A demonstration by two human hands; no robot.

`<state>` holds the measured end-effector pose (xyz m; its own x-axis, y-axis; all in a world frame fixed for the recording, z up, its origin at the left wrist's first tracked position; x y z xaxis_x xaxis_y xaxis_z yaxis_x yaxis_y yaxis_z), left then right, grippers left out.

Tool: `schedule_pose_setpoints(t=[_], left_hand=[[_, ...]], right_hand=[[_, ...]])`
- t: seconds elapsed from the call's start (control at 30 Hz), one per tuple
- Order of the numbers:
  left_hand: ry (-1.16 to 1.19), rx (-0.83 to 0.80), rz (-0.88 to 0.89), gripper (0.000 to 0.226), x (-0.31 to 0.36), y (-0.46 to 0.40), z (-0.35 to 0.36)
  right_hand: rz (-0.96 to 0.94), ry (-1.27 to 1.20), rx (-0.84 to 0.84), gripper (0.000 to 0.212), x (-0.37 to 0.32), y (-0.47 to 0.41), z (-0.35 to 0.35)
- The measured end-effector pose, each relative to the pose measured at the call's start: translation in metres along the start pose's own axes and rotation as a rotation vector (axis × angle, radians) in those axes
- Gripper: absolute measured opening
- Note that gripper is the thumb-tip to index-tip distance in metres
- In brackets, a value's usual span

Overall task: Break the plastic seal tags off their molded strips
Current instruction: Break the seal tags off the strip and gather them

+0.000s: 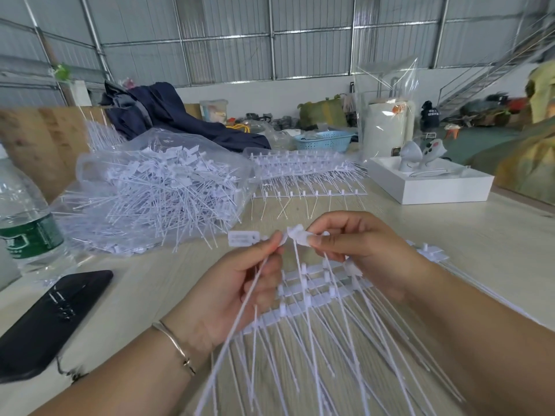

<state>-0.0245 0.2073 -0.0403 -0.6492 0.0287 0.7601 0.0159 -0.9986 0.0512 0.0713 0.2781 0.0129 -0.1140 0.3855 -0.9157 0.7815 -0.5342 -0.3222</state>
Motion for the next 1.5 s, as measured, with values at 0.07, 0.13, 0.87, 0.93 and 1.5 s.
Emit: schedule_pose_setpoints(t=[0.07, 0.13, 0.87, 0.93, 1.5], left_hand=[[0.032, 0.061, 0.054, 0.025, 0.009, 0.000, -0.008], [0.098, 0.113, 0.094, 0.022, 0.014, 0.000, -0.016], [-0.411, 0.195, 0.283, 0.019, 0.019, 0.007, -0.016], [-0.393, 0.201, 0.281, 0.014, 0.020, 0.007, -0.016], [-0.244, 0.144, 0.167, 0.039, 0.014, 0.007, -0.011]], right_hand=[[-0.001, -0.013, 0.025, 0.012, 0.000, -0.001, -0.005], [0.002, -0.025, 0.041, 0.008, 0.001, -0.002, -0.008], [-0.158, 0.425, 0.074, 0.008, -0.009, 0.004, 0.003], [-0.156, 0.425, 0.063, 0.009, -0.010, 0.004, 0.002], [-0.053, 0.299, 0.020, 0.014, -0.006, 0.000, -0.007]])
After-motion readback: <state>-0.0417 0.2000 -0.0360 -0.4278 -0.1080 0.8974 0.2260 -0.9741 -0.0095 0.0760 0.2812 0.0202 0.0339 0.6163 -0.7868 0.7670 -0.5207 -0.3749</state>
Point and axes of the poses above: each hand's wrist, its own y-axis away from the middle knuckle, its own z-axis out of the palm, x = y × z, the point moved 9 cm from there along -y, towards the middle knuckle, and after that the axes turned 9 degrees about y, right-handed, at the moved point
